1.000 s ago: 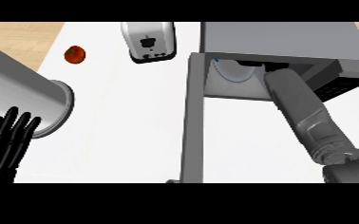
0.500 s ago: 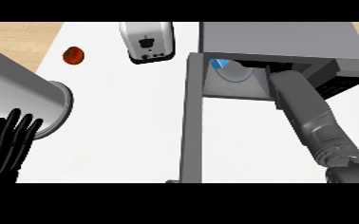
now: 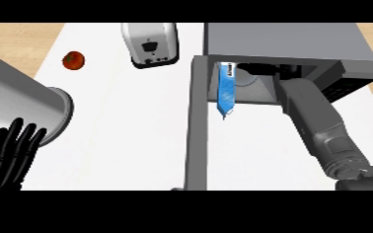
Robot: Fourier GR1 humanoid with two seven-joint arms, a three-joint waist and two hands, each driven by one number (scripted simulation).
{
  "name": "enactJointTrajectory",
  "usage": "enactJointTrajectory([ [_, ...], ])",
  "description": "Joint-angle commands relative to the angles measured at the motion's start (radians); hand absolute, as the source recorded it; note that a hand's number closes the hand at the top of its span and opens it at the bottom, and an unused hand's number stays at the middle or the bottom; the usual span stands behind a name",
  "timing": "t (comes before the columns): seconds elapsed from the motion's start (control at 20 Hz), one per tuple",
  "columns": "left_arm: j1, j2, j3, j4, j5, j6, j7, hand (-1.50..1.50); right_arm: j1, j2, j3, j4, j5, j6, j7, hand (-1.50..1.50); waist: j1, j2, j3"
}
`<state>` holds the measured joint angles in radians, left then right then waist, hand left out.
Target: Pick up the milk, place it into the microwave and close the microwave
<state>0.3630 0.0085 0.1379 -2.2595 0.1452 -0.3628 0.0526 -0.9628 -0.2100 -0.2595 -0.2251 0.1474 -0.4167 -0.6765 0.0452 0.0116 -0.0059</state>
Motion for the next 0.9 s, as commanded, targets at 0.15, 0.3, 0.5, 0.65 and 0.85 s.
enactJointTrajectory([
  [0.15, 0.059, -0.008, -0.038, 0.033, -0.029, -0.026, -0.078, -1.50, 0.135, -0.015, -0.015, -0.056, -0.047, 0.170, -0.052, -1.50, -0.040, -0.013, 0.006],
  [0.3, 0.082, -0.008, -0.054, -0.048, -0.002, 0.001, -0.032, -1.50, 0.206, 0.027, -0.002, -0.103, -0.049, 0.149, -0.059, -1.50, -0.052, -0.020, 0.005],
  [0.5, 0.037, -0.008, -0.049, -0.014, -0.032, 0.027, -0.015, -1.50, 0.272, 0.087, 0.004, -0.127, -0.058, 0.132, -0.049, -1.50, -0.058, -0.019, 0.005],
  [0.65, 0.042, -0.008, -0.037, -0.030, -0.005, 0.026, 0.015, -1.50, 0.346, 0.103, 0.025, -0.151, -0.054, 0.172, -0.067, -1.50, -0.058, -0.019, 0.005],
  [0.85, 0.035, -0.008, -0.086, 0.011, -0.057, 0.046, -0.025, -1.50, 0.441, 0.151, 0.024, -0.215, -0.089, 0.233, -0.122, -1.50, -0.062, -0.018, 0.005],
])
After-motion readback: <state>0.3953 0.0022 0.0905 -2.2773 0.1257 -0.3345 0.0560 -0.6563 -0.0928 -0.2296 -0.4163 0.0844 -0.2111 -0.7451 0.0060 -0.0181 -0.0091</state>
